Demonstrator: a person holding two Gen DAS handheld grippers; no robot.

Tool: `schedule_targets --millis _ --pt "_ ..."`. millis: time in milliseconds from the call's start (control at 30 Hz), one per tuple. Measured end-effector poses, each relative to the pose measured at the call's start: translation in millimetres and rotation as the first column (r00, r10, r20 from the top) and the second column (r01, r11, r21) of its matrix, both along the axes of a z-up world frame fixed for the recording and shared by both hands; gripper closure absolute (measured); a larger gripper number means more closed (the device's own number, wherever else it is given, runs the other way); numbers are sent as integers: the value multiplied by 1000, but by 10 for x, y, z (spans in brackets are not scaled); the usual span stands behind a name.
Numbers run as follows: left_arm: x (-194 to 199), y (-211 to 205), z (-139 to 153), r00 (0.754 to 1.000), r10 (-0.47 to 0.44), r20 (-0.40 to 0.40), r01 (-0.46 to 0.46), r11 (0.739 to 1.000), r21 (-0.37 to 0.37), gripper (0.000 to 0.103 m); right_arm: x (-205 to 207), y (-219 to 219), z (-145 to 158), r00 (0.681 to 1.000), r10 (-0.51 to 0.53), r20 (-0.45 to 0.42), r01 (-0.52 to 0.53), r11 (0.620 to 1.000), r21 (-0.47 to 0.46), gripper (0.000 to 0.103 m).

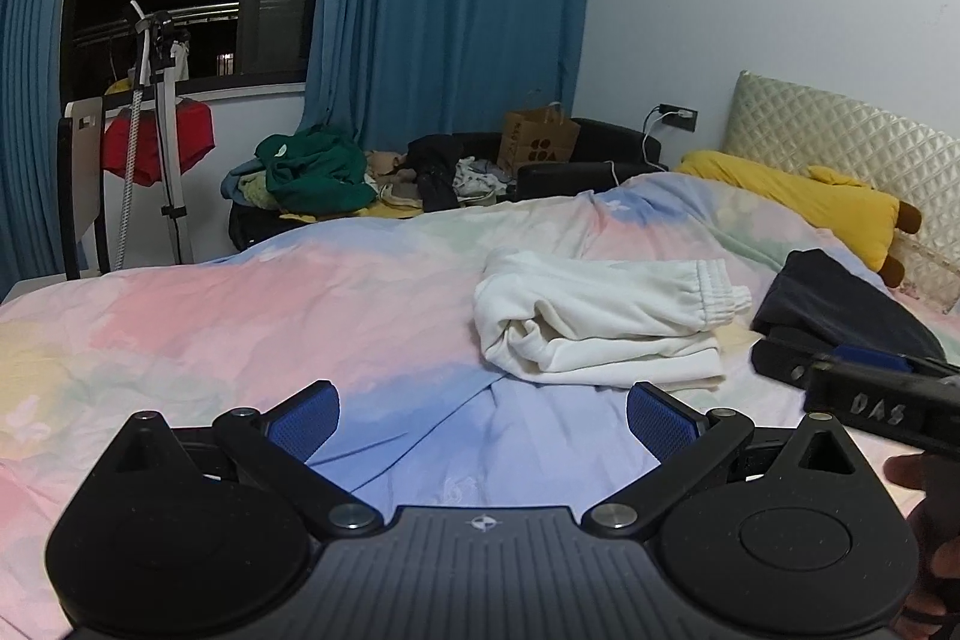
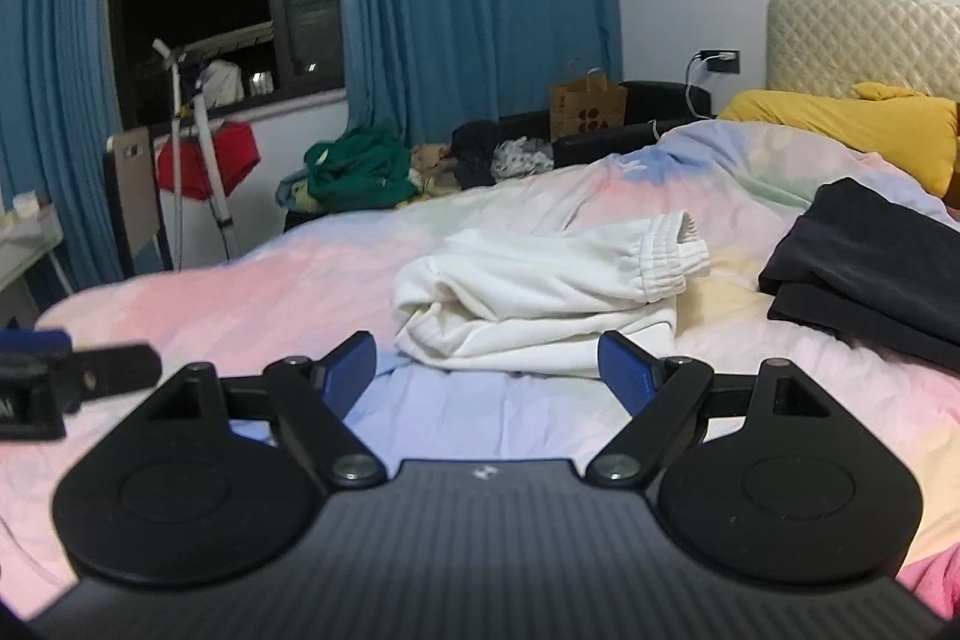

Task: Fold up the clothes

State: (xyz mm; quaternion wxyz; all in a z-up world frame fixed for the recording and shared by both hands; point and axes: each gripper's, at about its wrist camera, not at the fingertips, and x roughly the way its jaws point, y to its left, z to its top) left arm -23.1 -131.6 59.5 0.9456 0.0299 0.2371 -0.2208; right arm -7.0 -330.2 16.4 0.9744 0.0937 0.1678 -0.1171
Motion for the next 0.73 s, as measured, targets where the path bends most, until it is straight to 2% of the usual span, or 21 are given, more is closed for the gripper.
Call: schedule_targets --millis 233,733 --pt "8 -8 14 1000 16 5 -16 1000 8 0 -17 -79 -1 1000 1 0 -1 999 52 20" --pt "-10 3 14 999 35 11 -35 999 27 0 34 83 -2 999 15 -41 -17 999 -41 20"
